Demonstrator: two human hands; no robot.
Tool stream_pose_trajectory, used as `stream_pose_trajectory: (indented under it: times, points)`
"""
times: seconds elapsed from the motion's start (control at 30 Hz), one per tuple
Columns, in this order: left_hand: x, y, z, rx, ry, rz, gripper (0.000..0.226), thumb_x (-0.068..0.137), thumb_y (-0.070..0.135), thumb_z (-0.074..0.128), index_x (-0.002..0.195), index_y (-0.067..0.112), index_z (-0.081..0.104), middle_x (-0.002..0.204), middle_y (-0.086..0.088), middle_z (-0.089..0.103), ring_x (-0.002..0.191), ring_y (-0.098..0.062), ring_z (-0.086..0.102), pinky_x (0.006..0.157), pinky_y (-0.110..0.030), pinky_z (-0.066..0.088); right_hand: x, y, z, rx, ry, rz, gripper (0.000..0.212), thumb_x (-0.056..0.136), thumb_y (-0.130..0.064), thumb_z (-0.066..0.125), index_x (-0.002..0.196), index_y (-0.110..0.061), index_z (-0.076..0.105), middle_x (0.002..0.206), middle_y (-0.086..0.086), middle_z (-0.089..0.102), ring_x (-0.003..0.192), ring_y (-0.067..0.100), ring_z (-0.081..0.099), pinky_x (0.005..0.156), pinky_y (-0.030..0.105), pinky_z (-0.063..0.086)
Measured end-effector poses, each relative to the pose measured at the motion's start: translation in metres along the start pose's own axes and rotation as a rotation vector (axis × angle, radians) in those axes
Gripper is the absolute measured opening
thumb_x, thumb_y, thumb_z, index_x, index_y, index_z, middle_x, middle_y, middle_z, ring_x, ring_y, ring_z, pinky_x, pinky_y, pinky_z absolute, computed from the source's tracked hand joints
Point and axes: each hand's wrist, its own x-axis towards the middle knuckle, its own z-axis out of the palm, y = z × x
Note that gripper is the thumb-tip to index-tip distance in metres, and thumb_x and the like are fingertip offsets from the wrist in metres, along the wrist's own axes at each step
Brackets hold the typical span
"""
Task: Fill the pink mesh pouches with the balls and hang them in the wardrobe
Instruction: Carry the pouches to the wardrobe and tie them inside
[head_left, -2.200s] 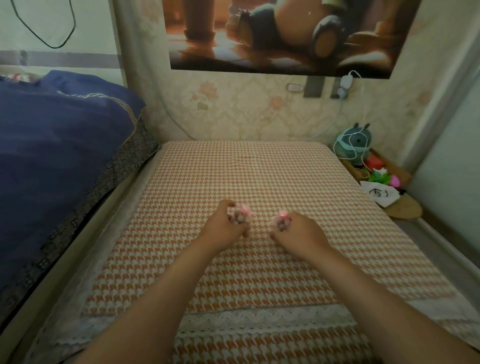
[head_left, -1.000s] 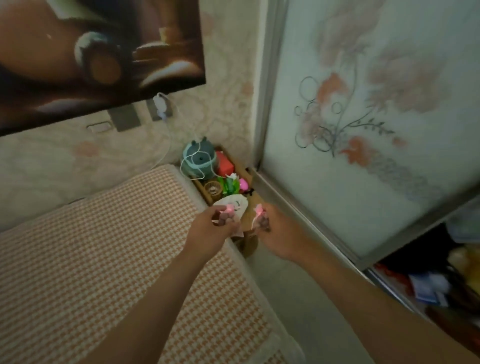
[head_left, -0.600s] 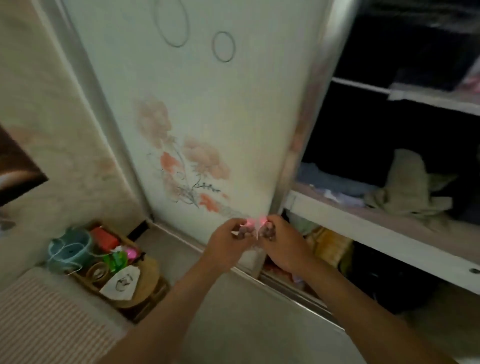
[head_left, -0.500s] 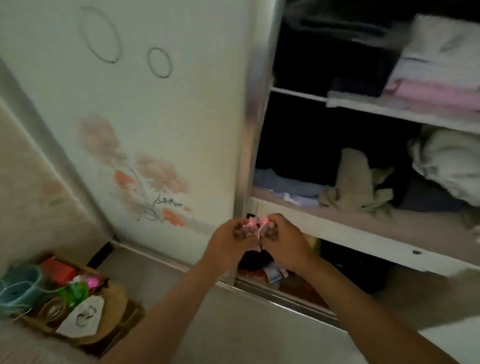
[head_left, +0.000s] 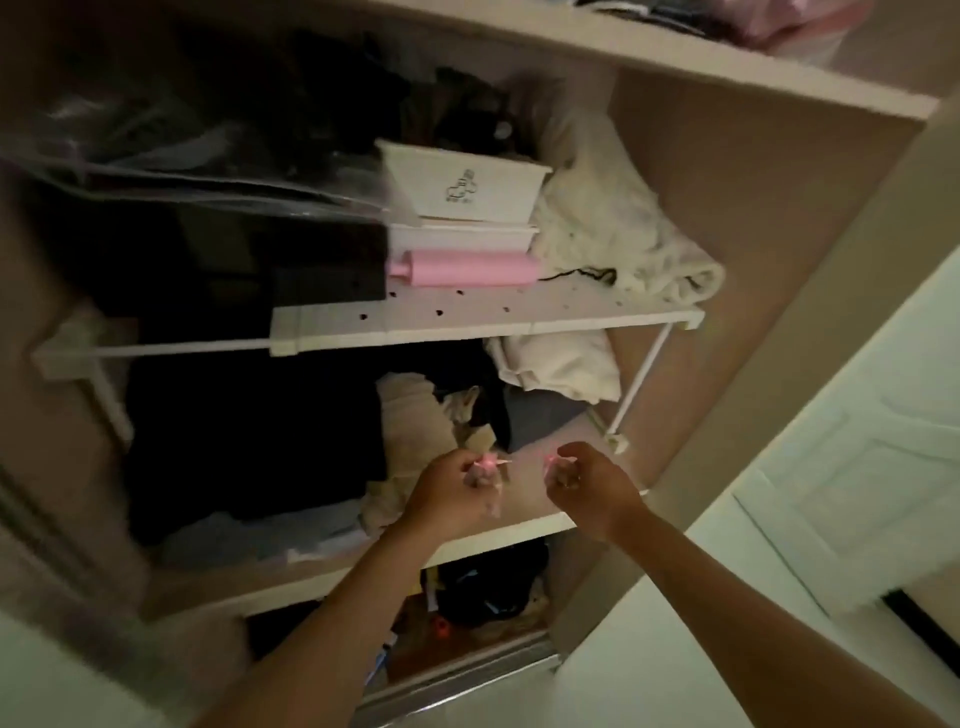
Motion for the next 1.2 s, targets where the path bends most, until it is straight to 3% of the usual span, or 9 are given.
stream_pose_trajectory:
  times: [0.13,0.27,0.5,0.6,0.73,0.87,1.0,1.1,1.2]
  points:
    - [0.048,0.012,0.044,0.071,-0.156,0.009,0.031,0.068,0.022,0.064,0.097,0.023,0.075,0.079,0.009,0.075,0.075,-0.003,0.068,0.071,-0.026,0.058,0.035,0.043,-0.017,-0.041,0.101,0.11,0.032,0.094,-0.029,0.065,0.125,-0.027,0.055,0.111,-0.003,0.061,0.091,0.013,0.056,0.078,0.016,0.042]
    - [0.093,0.02,0.095,0.089,-0.204,-0.015,0.026,0.075,0.01,0.067,0.1,0.012,0.076,0.094,0.007,0.075,0.063,0.012,0.062,0.051,-0.006,0.045,0.076,0.081,-0.029,-0.054,0.082,0.19,0.043,0.093,-0.033,0.064,0.133,-0.018,0.057,0.123,0.005,0.065,0.112,0.024,0.062,0.089,0.028,0.046]
    - [0.166,0.023,0.162,0.215,-0.173,-0.096,0.027,0.088,0.013,0.066,0.115,0.012,0.064,0.096,-0.003,0.07,0.071,-0.006,0.063,0.047,-0.007,0.043,0.154,0.146,-0.021,-0.092,-0.031,0.18,0.022,0.09,-0.034,0.053,0.104,-0.023,0.066,0.109,0.001,0.066,0.096,0.023,0.064,0.085,0.03,0.054]
    - [0.18,0.021,0.176,0.3,-0.102,-0.13,0.023,0.089,0.015,0.065,0.111,0.009,0.066,0.083,0.006,0.065,0.076,-0.012,0.065,0.057,-0.013,0.049,0.171,0.161,-0.021,-0.092,-0.081,0.131,0.033,0.094,-0.032,0.057,0.124,-0.019,0.064,0.12,0.002,0.058,0.111,0.023,0.059,0.09,0.028,0.045]
    - [0.187,0.015,0.182,0.443,-0.009,-0.16,0.026,0.088,0.012,0.065,0.114,0.012,0.066,0.093,0.005,0.064,0.102,-0.024,0.067,0.059,-0.006,0.04,0.185,0.177,-0.008,-0.111,-0.153,0.083,0.061,0.075,-0.053,0.025,0.111,-0.023,0.064,0.111,-0.002,0.06,0.108,0.025,0.061,0.091,0.034,0.051]
    - [0.203,0.008,0.182,0.741,0.051,-0.005,0.02,0.083,0.019,0.062,0.103,0.015,0.065,0.104,-0.005,0.063,0.102,-0.028,0.061,0.083,-0.036,0.048,0.179,0.176,-0.012,-0.119,-0.084,0.096,0.028,0.093,-0.039,0.052,0.112,-0.025,0.065,0.112,0.002,0.065,0.105,0.027,0.062,0.087,0.033,0.052]
    - [0.209,0.019,0.204,0.956,-0.028,0.231,0.026,0.086,0.028,0.057,0.111,0.02,0.062,0.114,-0.002,0.06,0.11,-0.025,0.054,0.092,-0.036,0.042,0.178,0.186,-0.013,-0.057,-0.057,0.091,0.021,0.091,-0.046,0.052,0.105,-0.033,0.063,0.103,0.0,0.067,0.098,0.026,0.065,0.083,0.034,0.055]
    - [0.211,0.021,0.226,0.87,-0.135,0.294,0.019,0.091,0.033,0.052,0.105,0.026,0.062,0.109,0.005,0.061,0.105,-0.017,0.057,0.088,-0.032,0.048,0.177,0.197,-0.011,-0.046,-0.044,0.073,0.024,0.087,-0.048,0.054,0.107,-0.036,0.059,0.101,-0.002,0.065,0.097,0.023,0.064,0.083,0.035,0.055]
    - [0.212,0.018,0.241,0.596,-0.228,0.206,0.019,0.093,0.031,0.057,0.11,0.025,0.061,0.108,0.01,0.056,0.101,-0.01,0.058,0.083,-0.024,0.047,0.162,0.195,-0.016,-0.074,-0.01,0.068,0.04,0.09,-0.026,0.065,0.129,-0.021,0.059,0.123,0.009,0.057,0.113,0.029,0.056,0.094,0.035,0.049]
